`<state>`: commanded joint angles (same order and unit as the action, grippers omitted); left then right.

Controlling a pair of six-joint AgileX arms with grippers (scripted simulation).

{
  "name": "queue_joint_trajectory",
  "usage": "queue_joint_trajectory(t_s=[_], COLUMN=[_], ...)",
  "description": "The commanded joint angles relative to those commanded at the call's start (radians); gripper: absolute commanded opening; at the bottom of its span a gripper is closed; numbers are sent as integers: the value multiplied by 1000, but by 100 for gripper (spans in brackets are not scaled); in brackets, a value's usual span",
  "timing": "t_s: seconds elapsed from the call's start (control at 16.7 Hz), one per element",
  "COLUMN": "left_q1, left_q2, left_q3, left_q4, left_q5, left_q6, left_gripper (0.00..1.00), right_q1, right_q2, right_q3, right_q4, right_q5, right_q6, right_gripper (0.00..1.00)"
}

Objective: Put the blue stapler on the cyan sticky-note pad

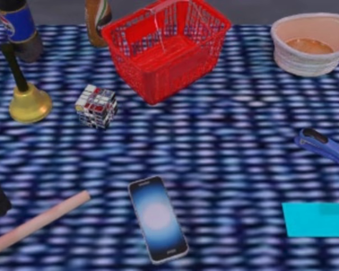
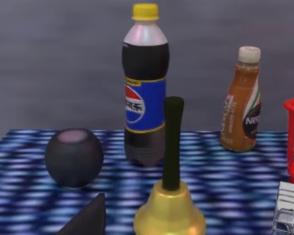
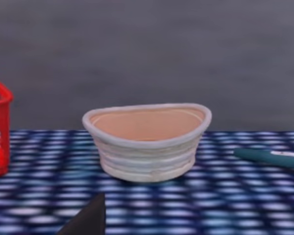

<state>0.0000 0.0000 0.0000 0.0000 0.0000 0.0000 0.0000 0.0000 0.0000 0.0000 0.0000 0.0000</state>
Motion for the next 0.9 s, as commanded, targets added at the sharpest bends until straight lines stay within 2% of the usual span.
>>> queue_joint_trajectory(t_s=[0.24,0.42,0.66,0.9], left_q1=[0,0,0,0], left_q2=[0,0,0,0], left_q3=[0,0,0,0], left_q4=[0,0,0,0], left_q5=[0,0,0,0], left_q6=[0,0,0,0], left_gripper=[100,100,100,100], right_q1=[5,19,46,80], right_q2=[30,154,464,908], right_q3=[30,155,445,804], right_q4=[-23,-113,-310,-563], right_q5=[-1,-2,0,4], right_q6=[-15,-74,-201,-361], right_gripper=[100,100,100,100])
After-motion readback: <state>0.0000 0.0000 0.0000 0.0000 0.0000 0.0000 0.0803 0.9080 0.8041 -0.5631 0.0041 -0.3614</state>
